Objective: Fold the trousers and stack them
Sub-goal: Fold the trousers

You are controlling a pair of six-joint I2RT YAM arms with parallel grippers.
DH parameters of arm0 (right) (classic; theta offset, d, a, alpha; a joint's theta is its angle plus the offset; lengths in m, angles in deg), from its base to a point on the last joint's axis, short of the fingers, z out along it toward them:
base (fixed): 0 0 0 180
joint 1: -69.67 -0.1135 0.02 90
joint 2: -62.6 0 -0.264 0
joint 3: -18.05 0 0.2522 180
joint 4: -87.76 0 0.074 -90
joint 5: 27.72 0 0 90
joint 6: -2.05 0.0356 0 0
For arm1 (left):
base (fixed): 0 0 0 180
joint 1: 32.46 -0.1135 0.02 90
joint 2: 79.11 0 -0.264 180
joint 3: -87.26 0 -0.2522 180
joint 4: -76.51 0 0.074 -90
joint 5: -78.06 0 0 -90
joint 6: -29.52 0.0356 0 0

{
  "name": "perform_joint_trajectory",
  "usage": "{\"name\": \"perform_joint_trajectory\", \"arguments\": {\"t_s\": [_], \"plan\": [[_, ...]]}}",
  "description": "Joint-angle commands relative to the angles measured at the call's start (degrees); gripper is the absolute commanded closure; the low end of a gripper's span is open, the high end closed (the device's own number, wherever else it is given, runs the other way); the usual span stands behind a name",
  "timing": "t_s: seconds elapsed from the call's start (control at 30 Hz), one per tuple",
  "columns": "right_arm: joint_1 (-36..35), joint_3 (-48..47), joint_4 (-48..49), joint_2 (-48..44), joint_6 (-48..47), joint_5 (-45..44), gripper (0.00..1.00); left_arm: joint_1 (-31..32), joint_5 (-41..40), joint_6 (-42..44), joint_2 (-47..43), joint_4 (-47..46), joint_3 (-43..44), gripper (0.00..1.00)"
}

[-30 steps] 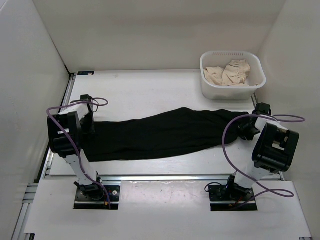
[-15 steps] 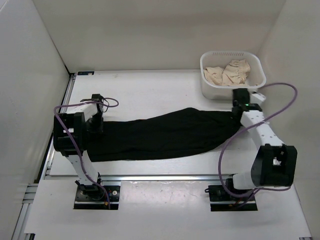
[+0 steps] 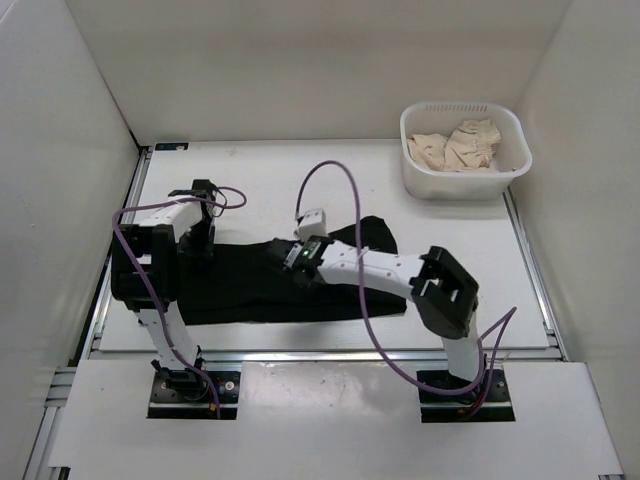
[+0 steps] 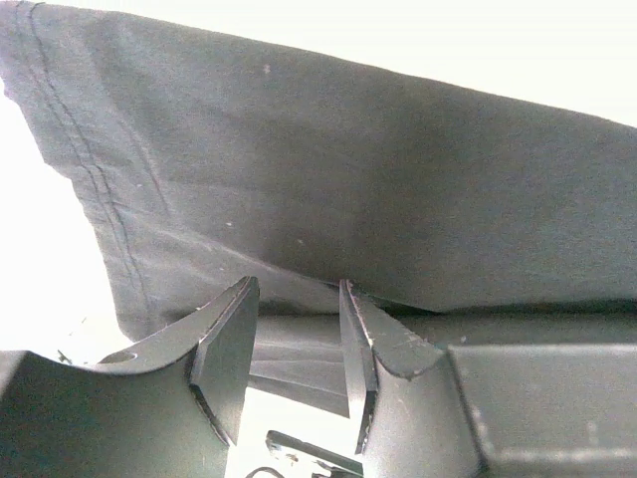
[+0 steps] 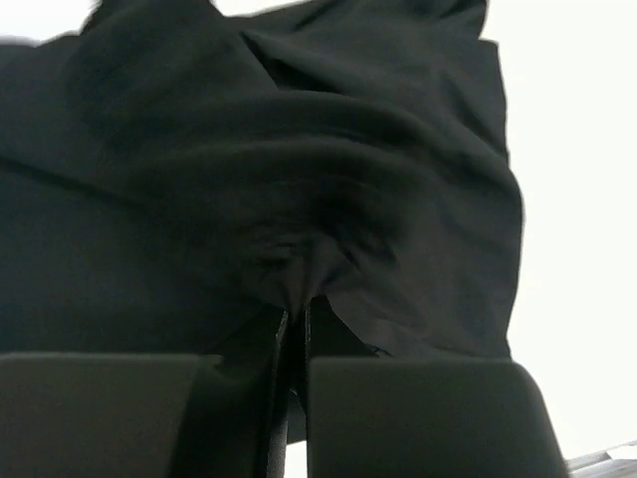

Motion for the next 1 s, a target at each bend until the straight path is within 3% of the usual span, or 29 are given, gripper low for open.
{"name": "perform_joint_trajectory", "arguments": {"t_s": [0.0, 0.1, 0.2, 0.23, 0.27, 0.3, 0.37, 0.4, 0.53, 0.6, 0.67, 0.73, 0.83, 0.97], "plan": [[-2.30, -3.38, -2.85, 2.52, 3.31, 0.54, 1.00, 0.09, -0.69, -0.40, 0.22, 0.20, 1.35, 0.50], [-2.92, -7.42, -2.22, 7.78, -1.09, 4.93, 1.00, 0.09, -1.83, -0.40, 0.22, 0.20, 1.35, 0.50], [-4.06, -10.06, -0.21, 9.30, -6.53, 10.54, 0.88, 0.09, -1.83, -0.40, -0.31, 0.20, 0.83, 0.50], [-4.93, -10.06, 0.67, 9.30, -7.94, 11.18, 0.80, 0.09, -1.83, -0.40, -0.31, 0.20, 0.82, 0.49], [-5.46, -10.06, 1.38, 9.30, -10.56, 11.18, 0.51, 0.09, -1.83, -0.40, -0.31, 0.20, 0.82, 0.49], [-5.47, -10.06, 2.17, 7.91, -11.90, 11.88, 0.36, 0.09, -2.35, -0.40, -0.31, 0.20, 0.82, 0.49], [-7.22, -10.06, 2.01, 6.41, -15.14, 14.15, 0.18, 0.09, -2.36, -0.40, -0.83, 0.72, 0.82, 0.46], [-7.75, -10.06, 2.00, 3.87, -16.55, 15.30, 0.15, 0.09, -2.36, -0.40, -0.84, 0.72, 0.82, 0.46], [-11.35, -7.70, 4.36, -6.59, -21.31, 17.42, 0.09, 0.09, -2.36, -0.40, -1.44, 1.25, 0.30, 0.45], [-10.75, -2.26, 5.60, -13.62, -18.43, 17.42, 0.05, 0.09, -2.36, -0.40, -2.15, 1.25, 0.30, 0.45], [-5.76, 2.74, 6.22, -19.06, -14.92, 18.21, 0.05, 0.09, -1.84, -0.40, -2.68, 1.77, 0.30, 0.42], [3.90, 11.61, 6.75, -21.54, -9.03, 24.78, 0.05, 0.09, -1.83, -0.40, -3.21, 2.39, 0.82, 0.42], [17.53, 25.24, 12.79, -24.53, -7.08, 38.80, 0.04, 0.09, -1.83, -0.40, -4.35, 3.01, 1.52, 0.41], [29.21, 36.42, 24.64, -25.86, -6.55, 44.90, 0.02, 0.09, -1.83, -0.40, -5.49, 4.94, 4.42, 0.39]]}}
